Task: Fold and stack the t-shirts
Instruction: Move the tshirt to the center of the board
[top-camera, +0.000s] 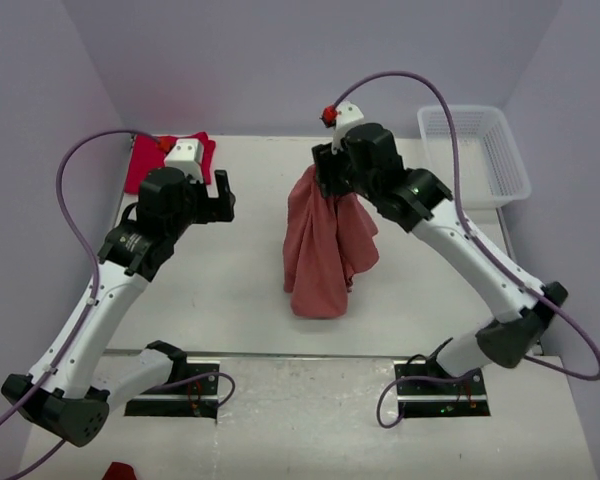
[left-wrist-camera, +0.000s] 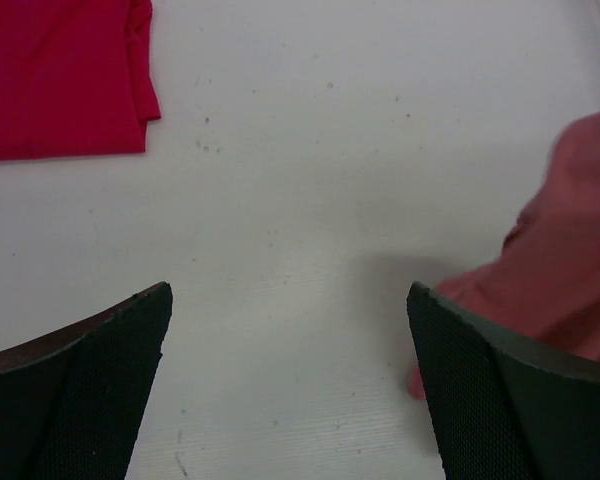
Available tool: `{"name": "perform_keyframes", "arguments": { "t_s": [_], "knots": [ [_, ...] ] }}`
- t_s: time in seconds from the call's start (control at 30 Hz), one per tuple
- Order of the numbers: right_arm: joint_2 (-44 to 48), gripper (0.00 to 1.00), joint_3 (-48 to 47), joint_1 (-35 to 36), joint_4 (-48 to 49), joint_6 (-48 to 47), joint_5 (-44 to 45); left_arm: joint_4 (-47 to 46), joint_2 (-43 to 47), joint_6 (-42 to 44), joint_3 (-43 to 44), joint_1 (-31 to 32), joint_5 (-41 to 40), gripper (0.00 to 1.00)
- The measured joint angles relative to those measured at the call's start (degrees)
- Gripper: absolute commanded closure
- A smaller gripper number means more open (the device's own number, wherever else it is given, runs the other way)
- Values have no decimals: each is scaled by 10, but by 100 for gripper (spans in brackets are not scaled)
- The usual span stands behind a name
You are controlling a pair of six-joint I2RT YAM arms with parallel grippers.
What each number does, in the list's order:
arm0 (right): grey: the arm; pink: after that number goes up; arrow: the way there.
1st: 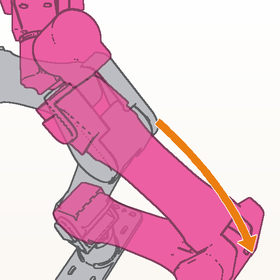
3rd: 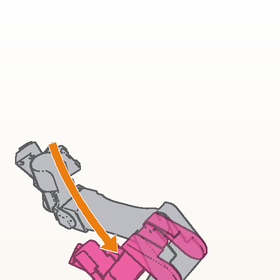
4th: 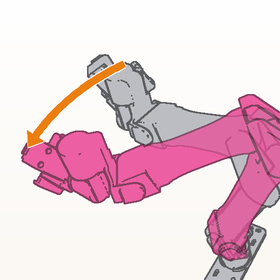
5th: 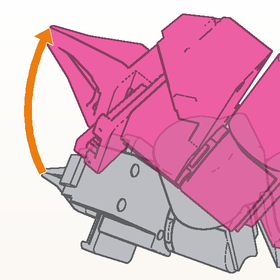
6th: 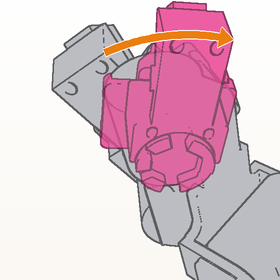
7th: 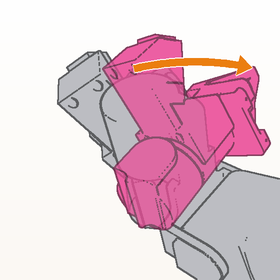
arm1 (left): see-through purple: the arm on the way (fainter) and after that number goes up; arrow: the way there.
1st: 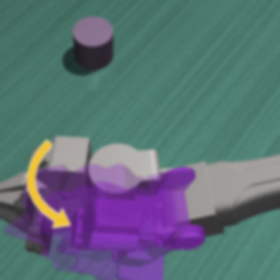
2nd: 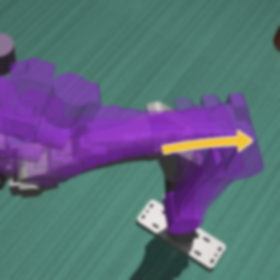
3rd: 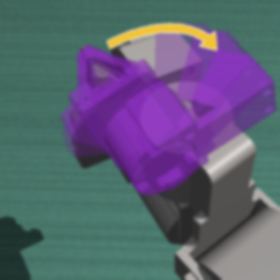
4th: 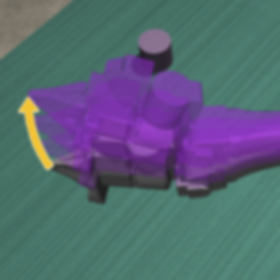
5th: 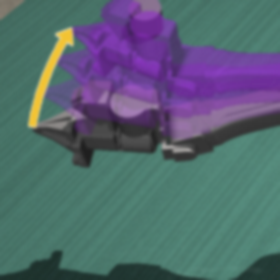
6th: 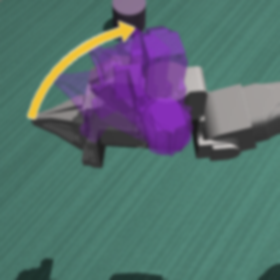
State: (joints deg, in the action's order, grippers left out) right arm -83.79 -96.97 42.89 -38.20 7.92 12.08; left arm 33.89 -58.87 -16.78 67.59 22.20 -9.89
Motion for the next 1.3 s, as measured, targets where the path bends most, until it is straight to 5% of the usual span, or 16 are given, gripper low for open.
{"name": "perform_keyframes", "arguments": {
  "t_s": [0.03, 0.2, 0.3, 0.5, 0.73, 0.93, 1.3],
  "knots": [
    [-31, 6, -5, -23, 14, -7, -2, 0, -1, 0, 0, 0, 3, 0],
    [-239, 2, -160, -108, 10, -36, 12, -19, -10, -4, -21, 0, 47, 5],
    [-273, 1, -186, -128, -5, -40, 26, -50, -23, -13, -55, 2, 102, 6],
    [-132, 5, -75, -129, -13, -24, 34, -93, -54, -32, -123, 43, 185, 14],
    [82, 5, 67, -172, 1, 16, 32, -122, -79, -84, -171, 178, 160, 16],
    [108, 6, 151, -185, 14, 41, 13, -143, -129, -155, -217, 277, 109, 20],
    [125, 7, 219, -190, 28, 55, -27, -205, -267, -182, -221, 281, 76, 22]
  ]
}}
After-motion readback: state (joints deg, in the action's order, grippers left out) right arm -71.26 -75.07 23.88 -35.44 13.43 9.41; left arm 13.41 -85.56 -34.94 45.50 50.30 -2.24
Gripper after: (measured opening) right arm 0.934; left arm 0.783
